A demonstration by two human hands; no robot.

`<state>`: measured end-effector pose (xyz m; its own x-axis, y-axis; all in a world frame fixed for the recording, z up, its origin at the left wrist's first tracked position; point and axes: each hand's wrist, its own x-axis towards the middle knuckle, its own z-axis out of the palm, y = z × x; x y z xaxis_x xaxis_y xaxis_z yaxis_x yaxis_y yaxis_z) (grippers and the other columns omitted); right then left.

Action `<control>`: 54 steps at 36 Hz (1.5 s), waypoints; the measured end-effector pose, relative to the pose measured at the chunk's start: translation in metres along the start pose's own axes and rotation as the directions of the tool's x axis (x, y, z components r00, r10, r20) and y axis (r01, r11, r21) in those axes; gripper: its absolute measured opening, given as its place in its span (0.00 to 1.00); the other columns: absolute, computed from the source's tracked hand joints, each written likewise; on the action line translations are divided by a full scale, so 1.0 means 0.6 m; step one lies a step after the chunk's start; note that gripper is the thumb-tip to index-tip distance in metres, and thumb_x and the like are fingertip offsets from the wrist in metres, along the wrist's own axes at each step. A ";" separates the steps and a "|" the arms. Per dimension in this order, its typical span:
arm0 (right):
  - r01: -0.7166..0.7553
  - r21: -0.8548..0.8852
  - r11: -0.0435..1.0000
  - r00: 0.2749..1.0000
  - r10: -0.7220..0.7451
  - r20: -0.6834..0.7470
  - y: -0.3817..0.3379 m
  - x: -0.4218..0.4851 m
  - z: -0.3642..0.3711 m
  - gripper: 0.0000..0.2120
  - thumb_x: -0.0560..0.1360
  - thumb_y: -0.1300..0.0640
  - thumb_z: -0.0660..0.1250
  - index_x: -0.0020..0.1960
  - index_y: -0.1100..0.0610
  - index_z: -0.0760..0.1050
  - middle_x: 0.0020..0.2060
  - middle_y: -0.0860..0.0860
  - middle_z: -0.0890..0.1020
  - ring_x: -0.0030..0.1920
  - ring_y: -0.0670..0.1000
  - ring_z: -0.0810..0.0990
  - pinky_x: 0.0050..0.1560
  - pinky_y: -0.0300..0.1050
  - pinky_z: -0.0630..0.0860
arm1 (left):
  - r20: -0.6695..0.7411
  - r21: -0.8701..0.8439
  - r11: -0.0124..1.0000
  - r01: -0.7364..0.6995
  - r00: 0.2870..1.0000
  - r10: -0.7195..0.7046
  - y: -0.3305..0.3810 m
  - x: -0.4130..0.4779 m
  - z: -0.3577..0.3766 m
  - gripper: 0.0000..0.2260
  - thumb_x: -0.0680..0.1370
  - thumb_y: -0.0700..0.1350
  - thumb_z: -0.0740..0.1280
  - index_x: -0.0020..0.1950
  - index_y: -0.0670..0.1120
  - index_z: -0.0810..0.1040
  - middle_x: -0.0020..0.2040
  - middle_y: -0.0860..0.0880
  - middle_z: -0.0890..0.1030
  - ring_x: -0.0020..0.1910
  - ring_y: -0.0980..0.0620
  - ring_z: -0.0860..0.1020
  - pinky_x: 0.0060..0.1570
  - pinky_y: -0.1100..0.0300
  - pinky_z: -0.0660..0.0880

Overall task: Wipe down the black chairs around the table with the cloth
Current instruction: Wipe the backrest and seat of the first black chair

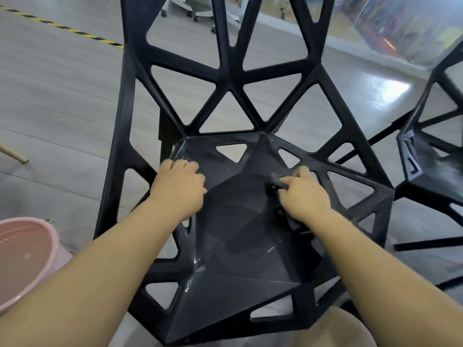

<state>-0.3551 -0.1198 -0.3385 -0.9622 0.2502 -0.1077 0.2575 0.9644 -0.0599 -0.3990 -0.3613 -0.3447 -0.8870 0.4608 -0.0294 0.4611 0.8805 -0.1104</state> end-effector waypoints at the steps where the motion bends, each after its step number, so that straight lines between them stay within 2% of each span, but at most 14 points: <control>1: 0.087 0.031 0.996 0.996 -0.088 0.022 -0.016 -0.011 0.003 0.15 0.78 0.51 0.59 0.64 0.47 0.74 0.53 0.50 0.65 0.57 0.55 0.72 0.52 0.47 0.69 | 0.025 -0.016 0.999 -0.033 0.999 0.033 0.011 0.002 0.004 0.15 0.81 0.54 0.53 0.62 0.50 0.73 0.64 0.51 0.70 0.65 0.47 0.67 0.60 0.53 0.63; 4: 0.341 0.070 0.937 0.934 -0.347 0.086 -0.045 -0.039 0.010 0.15 0.78 0.49 0.60 0.64 0.47 0.74 0.56 0.48 0.65 0.54 0.54 0.75 0.52 0.47 0.73 | 0.146 -0.030 0.996 -0.081 0.986 0.085 0.037 0.007 0.018 0.17 0.82 0.52 0.52 0.65 0.46 0.70 0.66 0.48 0.68 0.66 0.47 0.66 0.58 0.54 0.67; 6: 0.383 0.098 0.918 0.911 -0.394 0.124 -0.035 -0.033 0.008 0.16 0.78 0.50 0.60 0.64 0.46 0.74 0.56 0.47 0.66 0.54 0.52 0.75 0.53 0.47 0.73 | 0.157 -0.027 0.997 -0.079 0.984 0.082 0.040 0.010 0.021 0.17 0.83 0.52 0.51 0.65 0.45 0.69 0.67 0.48 0.67 0.66 0.48 0.66 0.56 0.54 0.68; 10: 0.160 0.037 0.986 0.987 -0.161 0.012 0.032 0.040 -0.005 0.18 0.77 0.54 0.58 0.65 0.43 0.74 0.58 0.50 0.66 0.56 0.58 0.74 0.58 0.50 0.71 | 0.125 -0.037 0.997 -0.060 0.990 0.065 0.035 0.011 0.022 0.15 0.83 0.51 0.51 0.63 0.47 0.71 0.66 0.50 0.68 0.64 0.50 0.68 0.53 0.55 0.69; 12: -0.013 -0.020 1.000 0.994 0.011 -0.112 0.062 0.074 -0.015 0.18 0.76 0.57 0.59 0.65 0.48 0.74 0.60 0.53 0.65 0.54 0.61 0.74 0.52 0.52 0.72 | 0.122 -0.040 0.998 -0.044 0.991 0.048 0.039 0.011 0.021 0.15 0.83 0.50 0.51 0.62 0.47 0.72 0.65 0.50 0.69 0.62 0.50 0.70 0.52 0.56 0.69; 14: -0.074 -0.103 0.992 0.984 0.056 -0.171 0.062 0.089 -0.013 0.17 0.76 0.59 0.59 0.63 0.55 0.74 0.63 0.56 0.64 0.56 0.63 0.72 0.45 0.50 0.69 | 0.101 -0.040 0.999 -0.030 0.994 0.034 0.044 0.014 0.019 0.14 0.83 0.50 0.51 0.59 0.46 0.73 0.62 0.50 0.71 0.59 0.50 0.71 0.50 0.56 0.69; 18: 0.027 -0.121 0.992 0.998 -0.033 -0.047 0.024 0.076 -0.005 0.13 0.75 0.59 0.60 0.58 0.56 0.75 0.61 0.56 0.64 0.54 0.62 0.73 0.44 0.48 0.67 | 0.072 -0.064 0.998 0.013 0.997 -0.008 0.048 0.016 0.017 0.15 0.83 0.51 0.51 0.58 0.47 0.74 0.59 0.51 0.72 0.59 0.50 0.72 0.46 0.57 0.69; 23: 0.293 -0.108 0.950 0.956 -0.288 0.058 0.047 0.009 -0.003 0.15 0.79 0.52 0.58 0.62 0.50 0.75 0.57 0.50 0.66 0.50 0.56 0.72 0.45 0.45 0.68 | 0.065 -0.075 0.996 0.047 0.997 -0.042 0.050 0.019 0.021 0.16 0.82 0.52 0.51 0.56 0.48 0.76 0.59 0.52 0.73 0.61 0.51 0.72 0.45 0.57 0.70; 30: 0.048 -0.265 0.963 0.983 -0.092 -0.158 0.092 0.071 -0.034 0.13 0.76 0.58 0.61 0.59 0.55 0.75 0.58 0.56 0.65 0.46 0.61 0.74 0.36 0.49 0.67 | 0.065 -0.047 0.998 0.045 0.997 -0.042 0.061 0.024 0.012 0.17 0.82 0.54 0.53 0.57 0.48 0.77 0.57 0.51 0.74 0.58 0.49 0.74 0.45 0.57 0.69; 33: -0.008 -0.185 0.983 0.983 -0.026 -0.183 0.056 0.072 -0.011 0.12 0.75 0.61 0.61 0.57 0.59 0.74 0.62 0.57 0.64 0.55 0.62 0.72 0.39 0.48 0.66 | 0.065 0.007 0.999 0.031 0.997 -0.032 0.070 0.027 0.009 0.17 0.82 0.54 0.53 0.58 0.47 0.76 0.55 0.49 0.74 0.55 0.48 0.75 0.42 0.57 0.66; 39: 0.305 -0.179 0.935 0.935 -0.329 -0.129 0.022 0.091 0.013 0.15 0.79 0.55 0.58 0.65 0.52 0.72 0.66 0.54 0.63 0.57 0.60 0.71 0.44 0.49 0.72 | 0.066 -0.024 0.997 0.072 0.995 -0.070 0.088 0.046 0.012 0.18 0.81 0.57 0.54 0.60 0.46 0.72 0.57 0.47 0.72 0.55 0.46 0.73 0.43 0.56 0.66; 45: 0.146 -0.185 0.972 0.939 -0.195 -0.284 0.039 0.184 0.003 0.13 0.78 0.59 0.60 0.62 0.59 0.72 0.66 0.57 0.64 0.53 0.61 0.71 0.38 0.49 0.64 | 0.050 -0.112 0.992 0.052 0.998 -0.047 0.111 0.073 0.038 0.24 0.81 0.57 0.50 0.72 0.44 0.64 0.70 0.45 0.64 0.70 0.41 0.61 0.65 0.52 0.63; 50: 0.185 -0.208 0.960 0.942 -0.234 -0.239 0.002 0.239 -0.007 0.15 0.78 0.58 0.59 0.62 0.57 0.74 0.63 0.54 0.64 0.57 0.59 0.69 0.43 0.48 0.66 | 0.054 -0.086 0.995 0.057 0.997 -0.052 0.112 0.086 0.033 0.24 0.81 0.59 0.49 0.68 0.46 0.68 0.66 0.48 0.68 0.65 0.42 0.66 0.57 0.54 0.67; 54: 0.264 -0.270 0.926 0.952 -0.295 -0.078 0.005 0.242 -0.025 0.14 0.77 0.57 0.59 0.61 0.56 0.76 0.60 0.53 0.65 0.53 0.58 0.72 0.42 0.48 0.67 | 0.048 -0.105 0.993 0.060 0.997 -0.055 0.111 0.084 0.029 0.23 0.80 0.60 0.50 0.65 0.47 0.71 0.62 0.49 0.70 0.64 0.43 0.68 0.53 0.55 0.68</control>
<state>-0.4953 -0.0796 -0.3395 -0.9992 -0.0390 -0.0072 -0.0397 0.9821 0.1839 -0.4136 -0.2813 -0.3705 -0.9114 0.4054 -0.0704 0.4069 0.9135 -0.0069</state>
